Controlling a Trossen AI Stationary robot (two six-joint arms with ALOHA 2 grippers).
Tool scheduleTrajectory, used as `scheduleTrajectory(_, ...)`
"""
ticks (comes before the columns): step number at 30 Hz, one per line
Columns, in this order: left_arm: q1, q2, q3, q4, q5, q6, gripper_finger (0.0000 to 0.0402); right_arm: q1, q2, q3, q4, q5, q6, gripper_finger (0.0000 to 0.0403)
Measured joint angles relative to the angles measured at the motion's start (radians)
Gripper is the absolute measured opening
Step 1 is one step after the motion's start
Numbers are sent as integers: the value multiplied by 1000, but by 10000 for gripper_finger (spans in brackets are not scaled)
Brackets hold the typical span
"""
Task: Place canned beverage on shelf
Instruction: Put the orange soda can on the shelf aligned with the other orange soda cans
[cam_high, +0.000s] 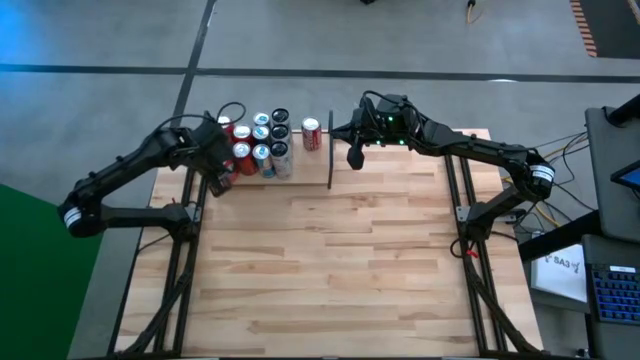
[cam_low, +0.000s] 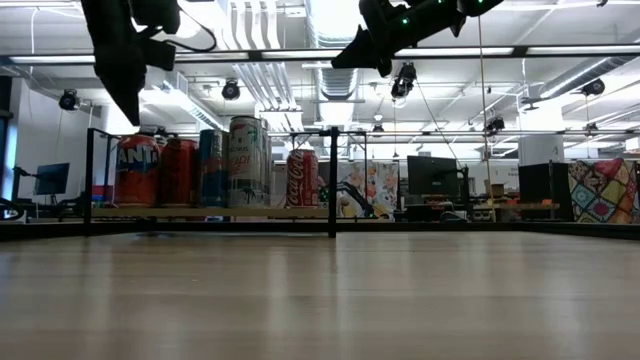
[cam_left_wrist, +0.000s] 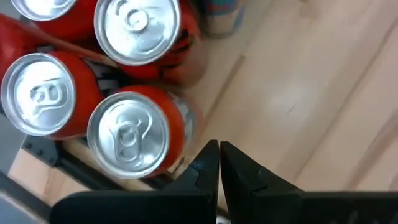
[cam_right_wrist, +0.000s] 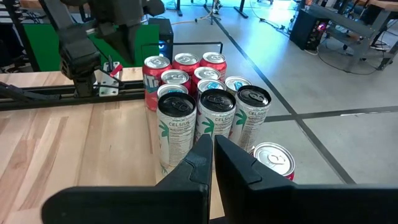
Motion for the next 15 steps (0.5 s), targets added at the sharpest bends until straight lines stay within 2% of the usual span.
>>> scheduleTrajectory(15,0,11,-30,55,-17,-42,0,0,0,0,0,0,0,9)
